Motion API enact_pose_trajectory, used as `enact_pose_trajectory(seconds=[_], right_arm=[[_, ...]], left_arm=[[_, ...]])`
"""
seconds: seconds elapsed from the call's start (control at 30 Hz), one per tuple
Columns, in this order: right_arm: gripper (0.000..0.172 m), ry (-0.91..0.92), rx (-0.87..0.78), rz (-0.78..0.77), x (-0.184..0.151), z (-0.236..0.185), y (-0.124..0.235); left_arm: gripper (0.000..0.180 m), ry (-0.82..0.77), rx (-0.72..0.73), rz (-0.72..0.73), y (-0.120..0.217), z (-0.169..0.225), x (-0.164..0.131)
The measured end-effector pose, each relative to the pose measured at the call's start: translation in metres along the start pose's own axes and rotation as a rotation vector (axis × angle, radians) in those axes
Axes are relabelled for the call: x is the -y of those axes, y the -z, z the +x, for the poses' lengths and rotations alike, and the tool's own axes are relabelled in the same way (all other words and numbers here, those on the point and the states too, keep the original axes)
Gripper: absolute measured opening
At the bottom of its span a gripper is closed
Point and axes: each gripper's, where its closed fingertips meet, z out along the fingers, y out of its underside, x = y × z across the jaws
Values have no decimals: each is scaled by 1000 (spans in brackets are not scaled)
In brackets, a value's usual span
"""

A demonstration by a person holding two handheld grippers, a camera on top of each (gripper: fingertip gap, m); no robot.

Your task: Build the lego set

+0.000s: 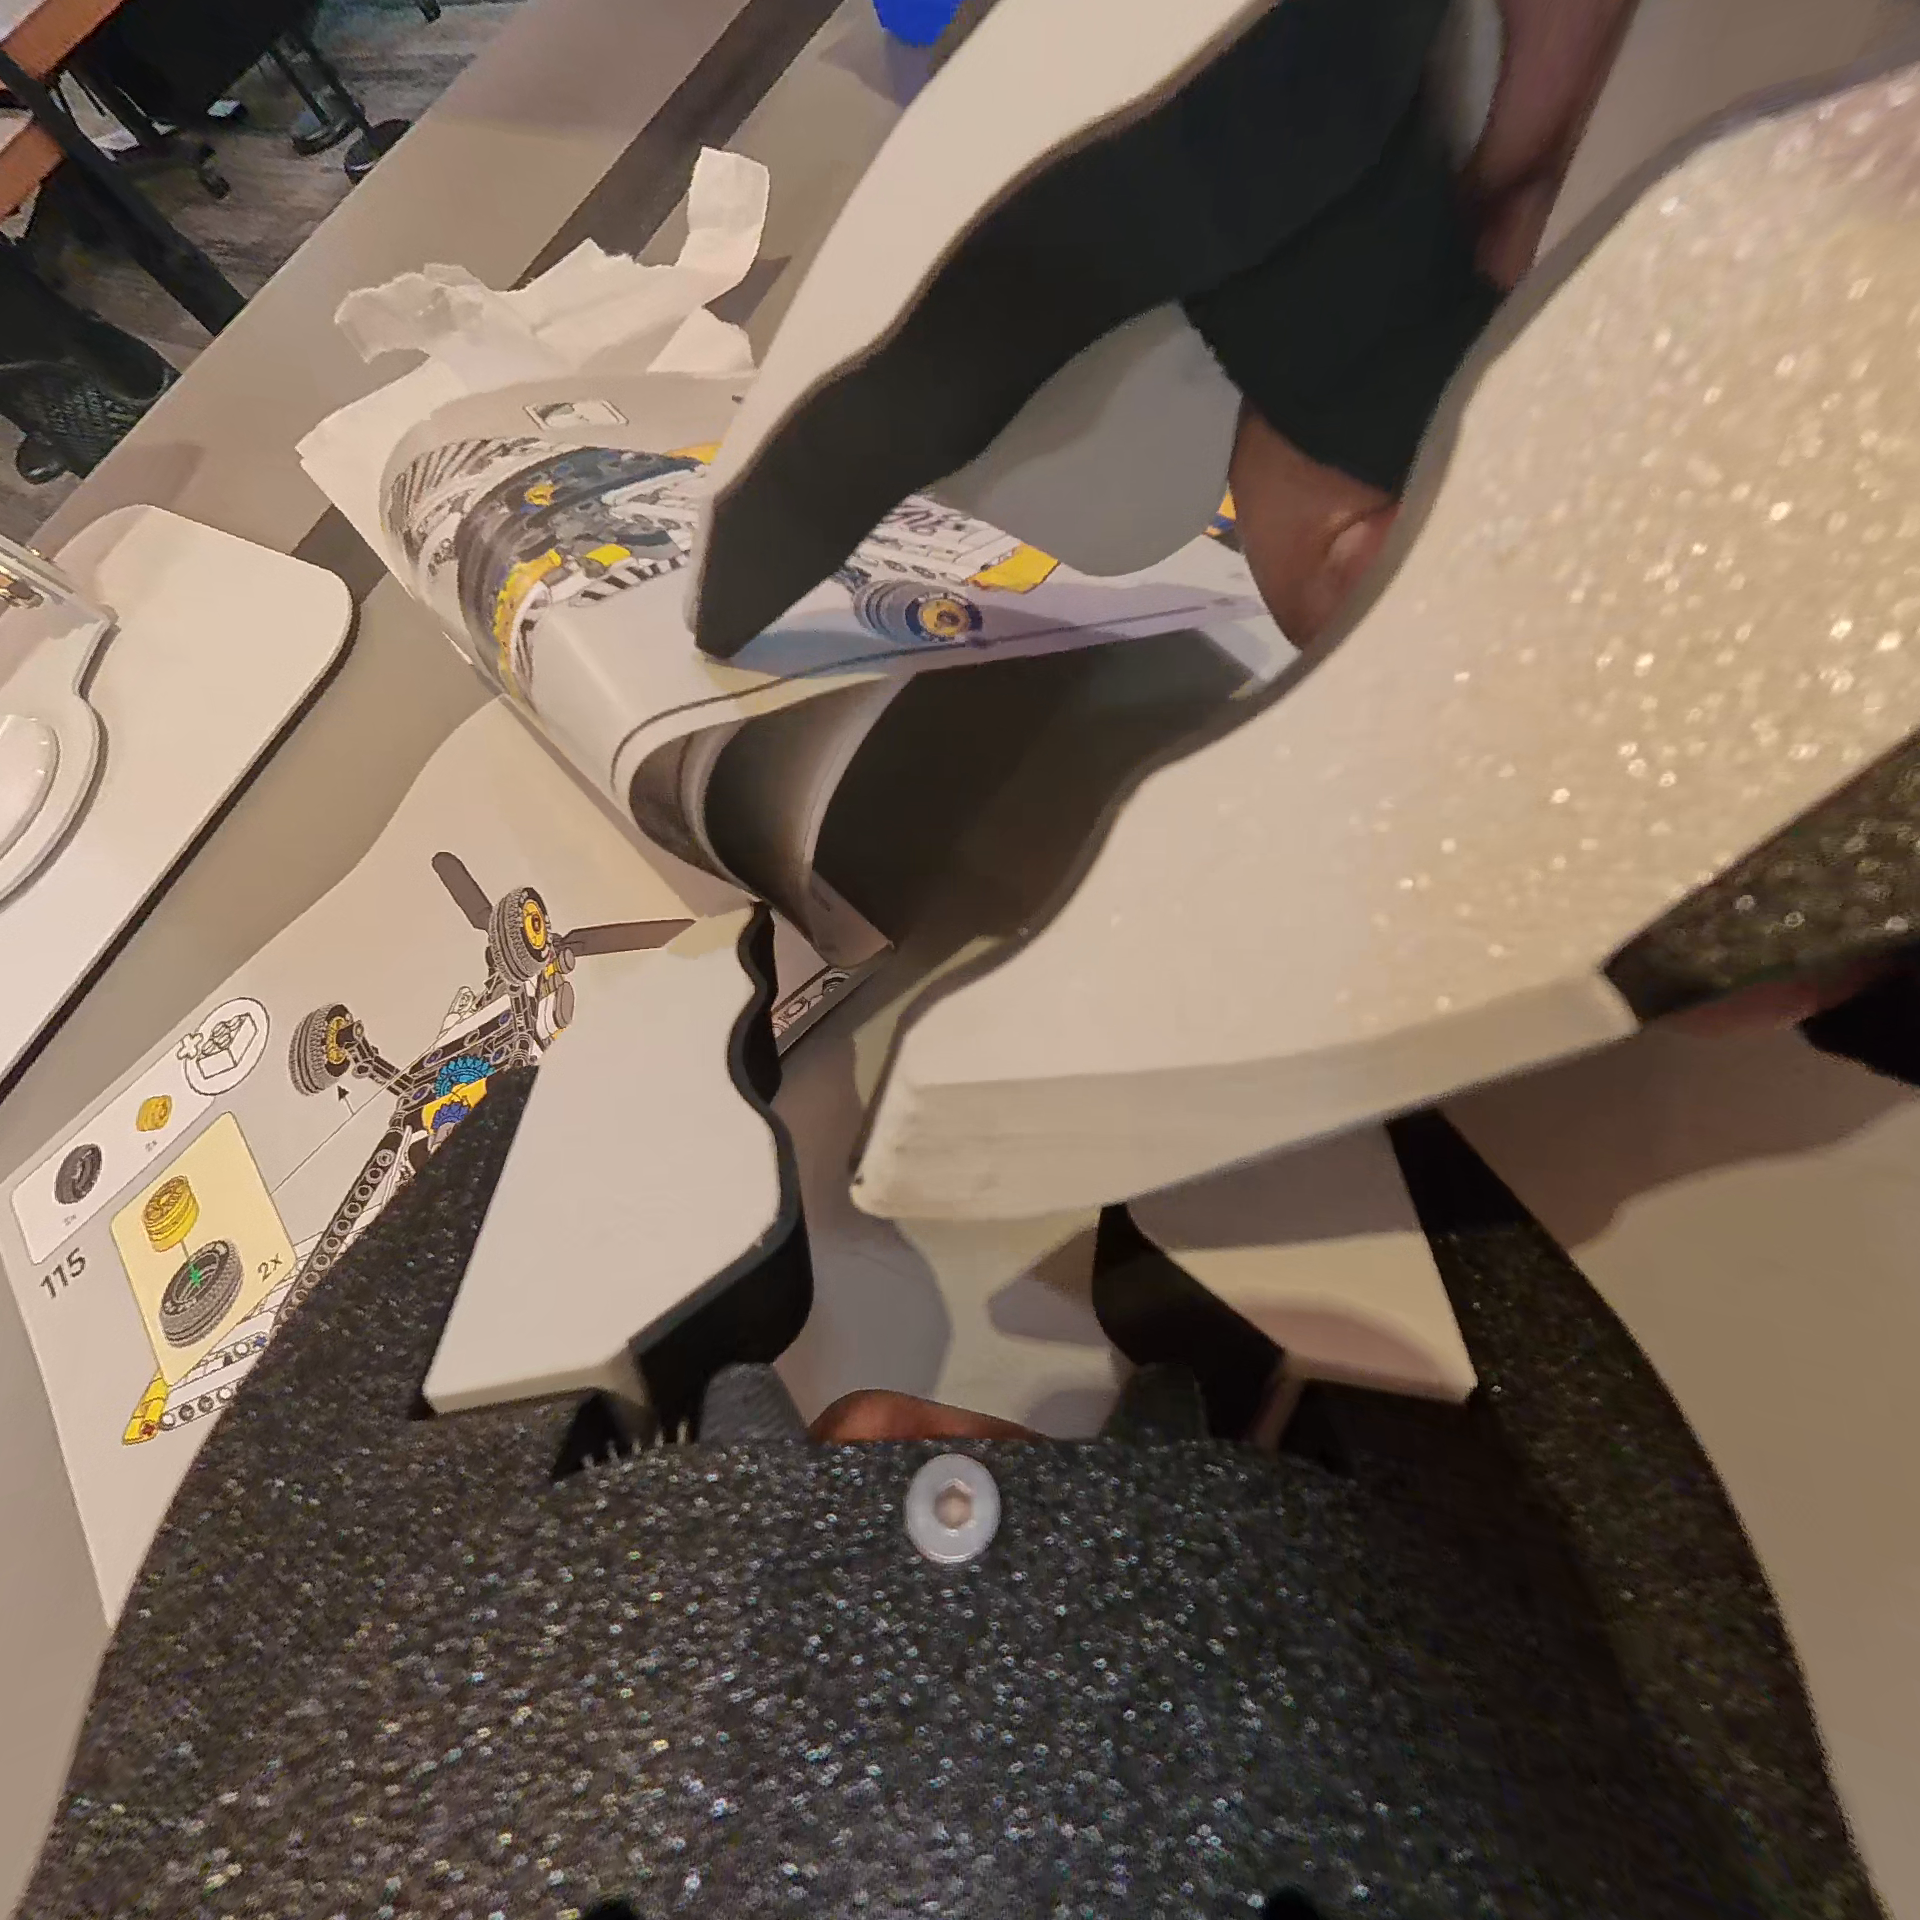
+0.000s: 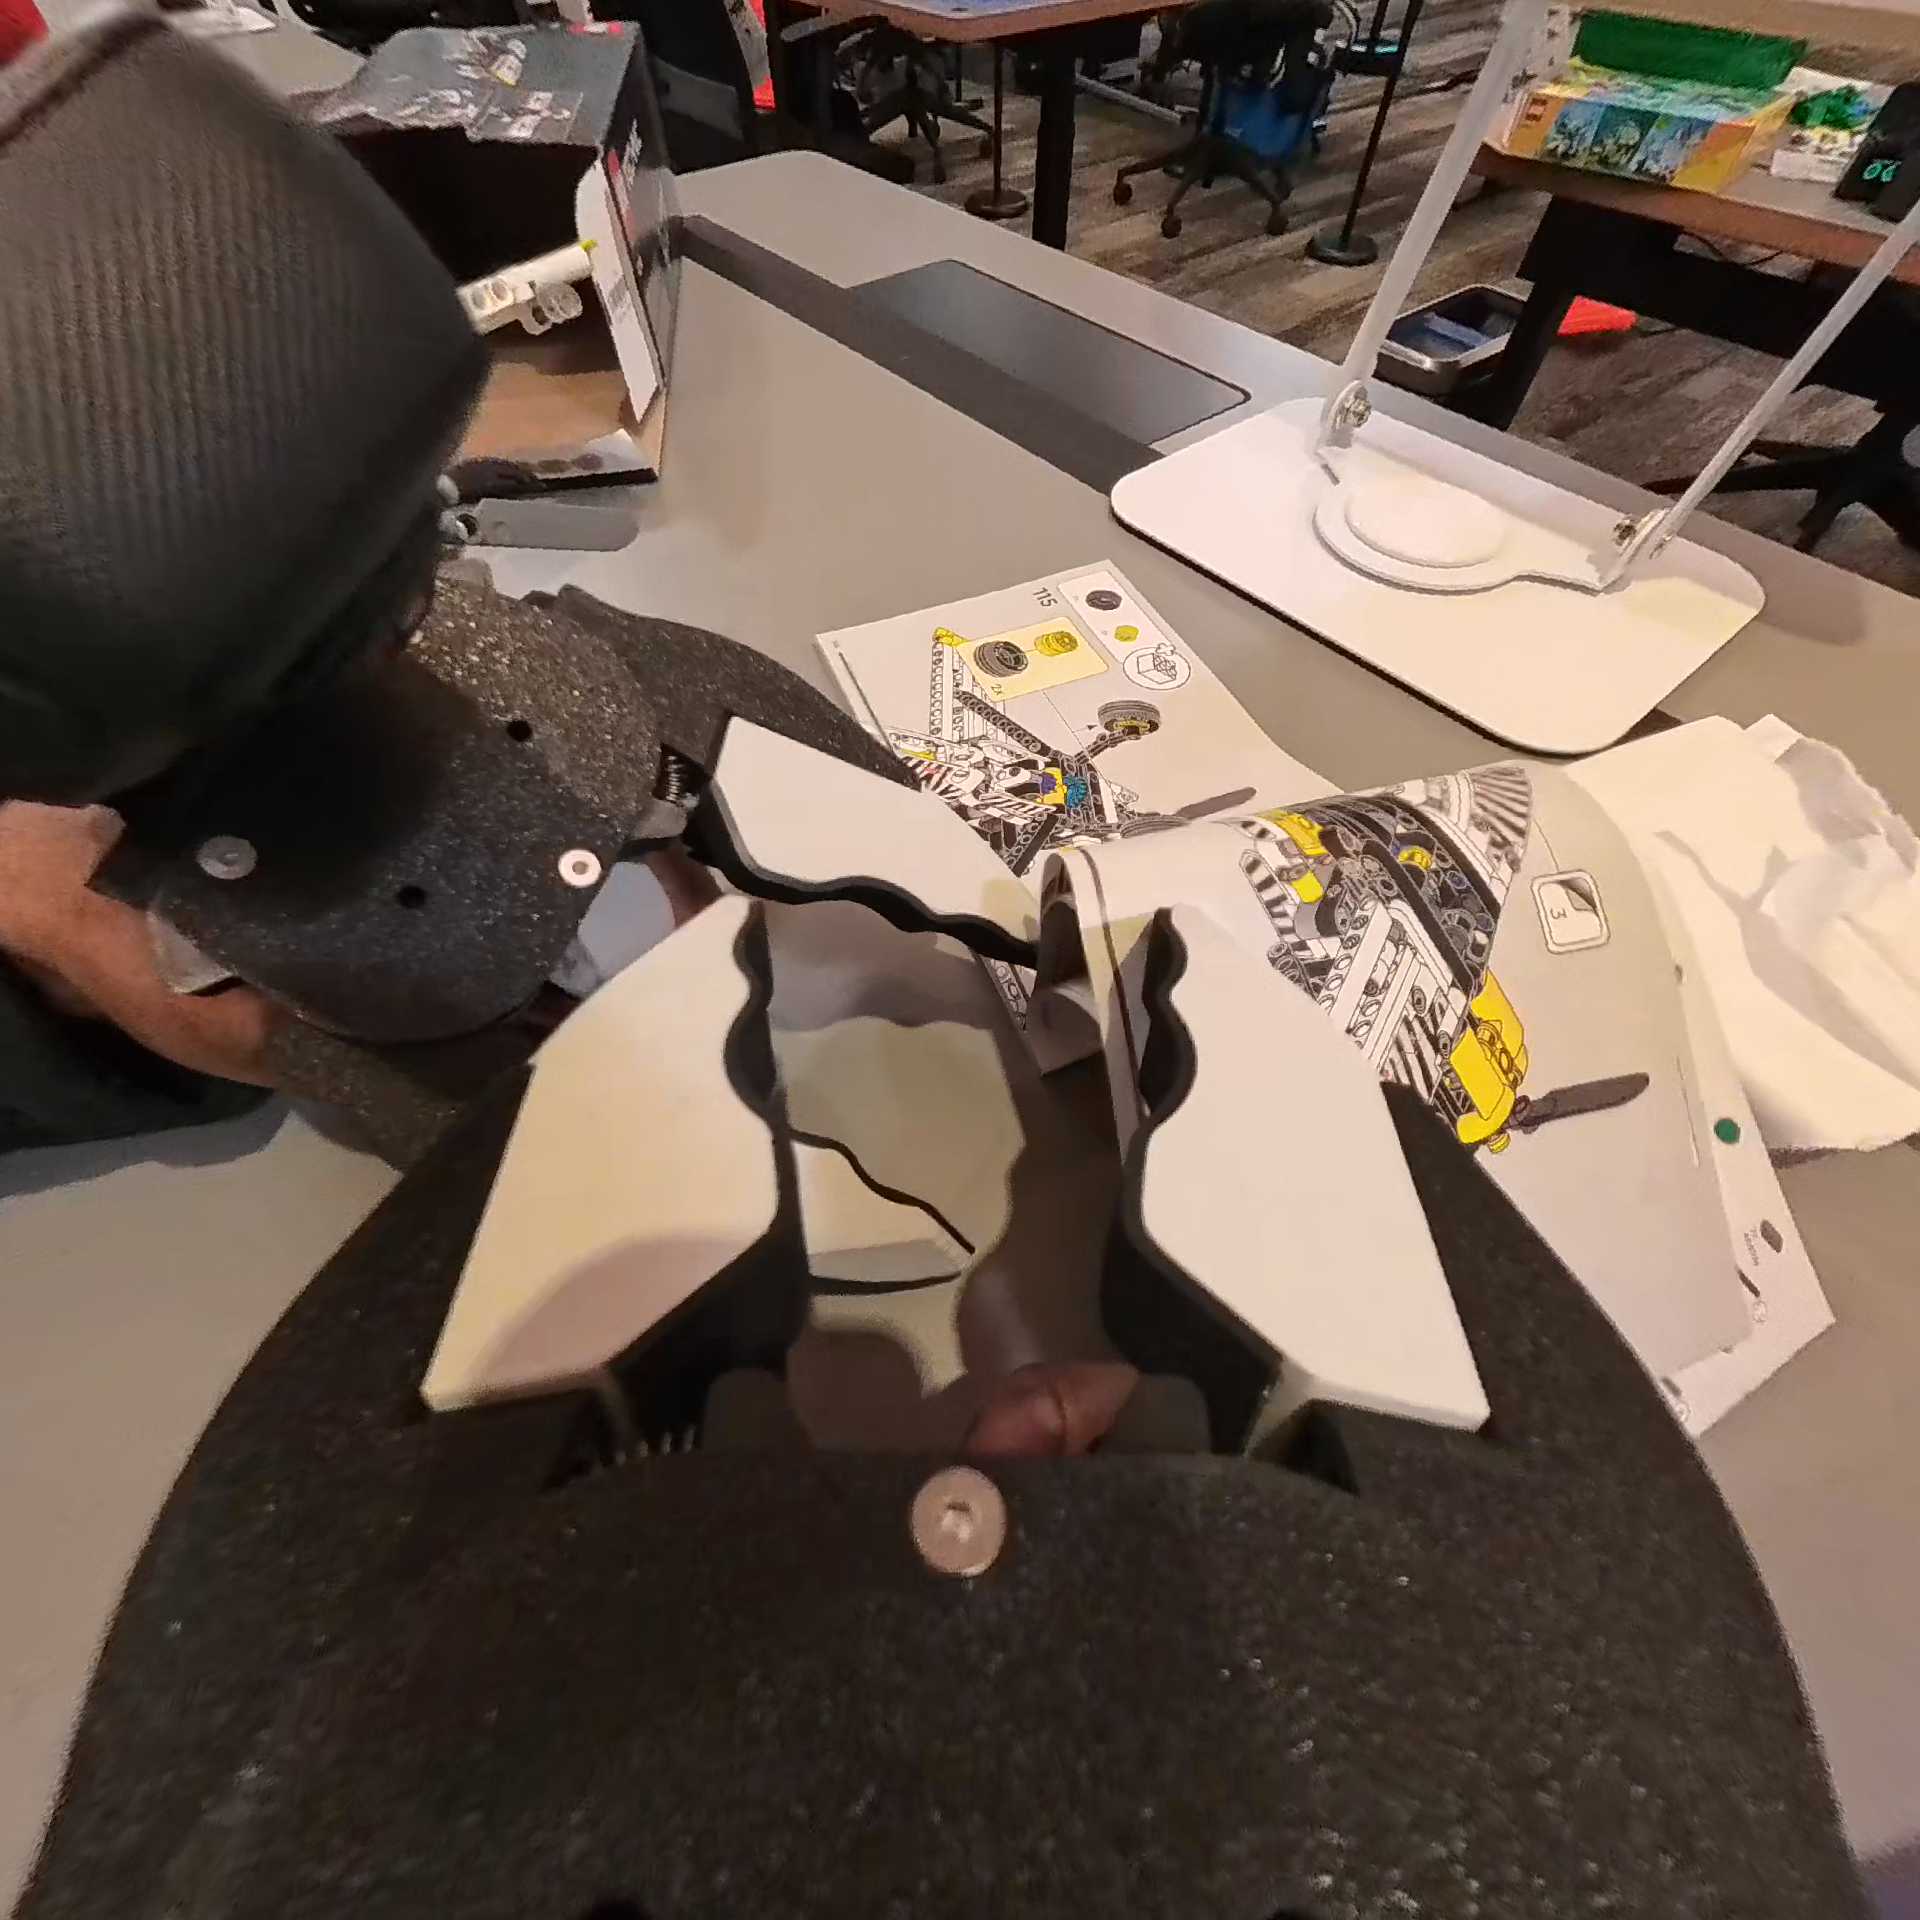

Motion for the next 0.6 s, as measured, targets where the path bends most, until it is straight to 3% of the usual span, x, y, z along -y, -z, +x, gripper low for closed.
enact_pose_trajectory(seconds=[0.33,0.6], right_arm=[[68,34,8,-17,-2,-2,0],[72,-8,-141,-75,-25,20,26]], left_arm=[[65,58,39,52,6,-9,5],[65,94,75,55,8,-16,4]])
